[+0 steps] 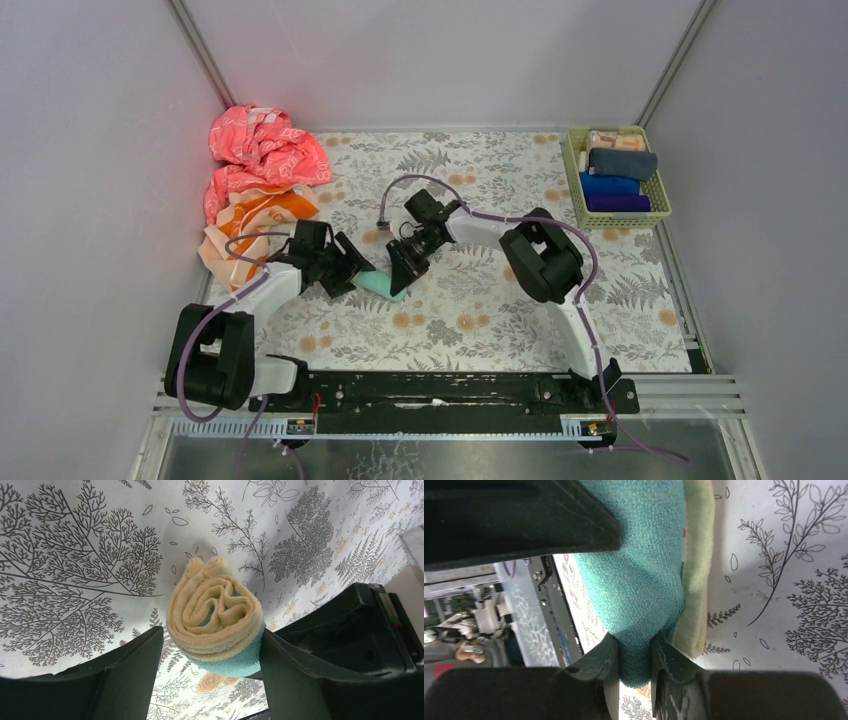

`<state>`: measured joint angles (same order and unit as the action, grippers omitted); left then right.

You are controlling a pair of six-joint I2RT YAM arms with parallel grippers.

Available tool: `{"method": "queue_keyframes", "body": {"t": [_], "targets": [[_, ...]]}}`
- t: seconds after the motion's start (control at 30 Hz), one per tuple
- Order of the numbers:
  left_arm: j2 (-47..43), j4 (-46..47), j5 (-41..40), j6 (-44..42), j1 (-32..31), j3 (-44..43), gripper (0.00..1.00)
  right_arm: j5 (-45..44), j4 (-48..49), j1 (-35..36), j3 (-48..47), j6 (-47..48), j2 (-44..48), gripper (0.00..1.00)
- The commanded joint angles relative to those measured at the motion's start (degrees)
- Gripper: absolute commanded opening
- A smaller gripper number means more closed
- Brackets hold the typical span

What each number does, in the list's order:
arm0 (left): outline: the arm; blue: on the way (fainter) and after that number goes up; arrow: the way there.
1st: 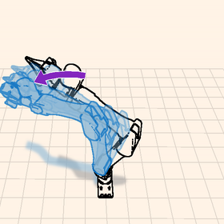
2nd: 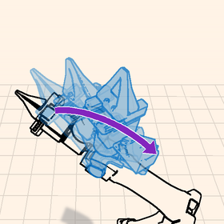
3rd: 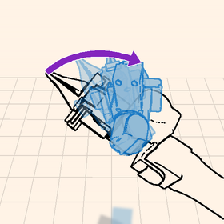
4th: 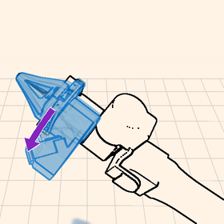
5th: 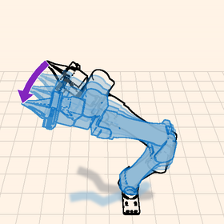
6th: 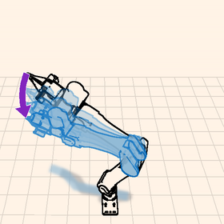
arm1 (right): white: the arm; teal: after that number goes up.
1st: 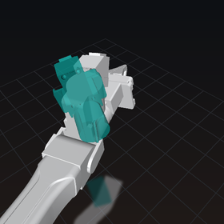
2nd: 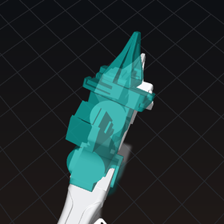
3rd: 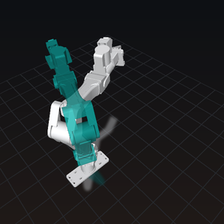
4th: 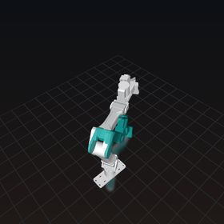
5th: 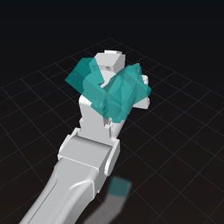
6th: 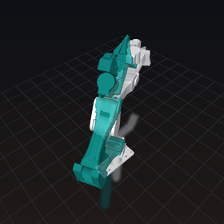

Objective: Roll the towels
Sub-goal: Roll the towel into the bin.

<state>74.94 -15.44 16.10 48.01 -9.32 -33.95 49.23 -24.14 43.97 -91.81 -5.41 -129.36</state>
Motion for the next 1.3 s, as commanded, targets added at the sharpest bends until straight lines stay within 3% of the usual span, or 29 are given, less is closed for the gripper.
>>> {"method": "queue_keyframes", "body": {"t": [0.0,0.23,0.43,0.7,0.9,1.0,1.27], "targets": [[-0.5,0.0,0.5,-0.2,0.2,-0.2,0.68,5.4,-2.8,-1.0,1.6,-5.6,-4.7,0.16],[4.8,3.3,1.3,-0.8,0.1,0.0,0.58,8.3,2.1,-3.0,2.3,-12.0,-8.0,0.16],[8.4,5.7,1.4,-1.0,-0.5,1.2,0.47,2.5,1.9,-3.4,3.0,-12.1,-5.0,0.25],[11.4,5.9,1.4,-2.3,-1.4,1.3,0.38,-18.6,3.0,-2.6,8.8,-5.8,11.8,0.53],[13.0,4.9,1.0,-2.6,-2.9,0.1,0.38,-41.9,5.7,5.4,13.0,4.2,23.1,0.65],[13.5,4.7,0.8,-2.6,-3.4,-0.4,0.38,-51.3,10.7,11.7,16.1,9.1,25.6,0.98],[14.4,4.3,0.7,-2.7,-3.8,-1.1,0.38,-63.2,19.1,21.4,18.4,19.5,24.1,0.99]]}}
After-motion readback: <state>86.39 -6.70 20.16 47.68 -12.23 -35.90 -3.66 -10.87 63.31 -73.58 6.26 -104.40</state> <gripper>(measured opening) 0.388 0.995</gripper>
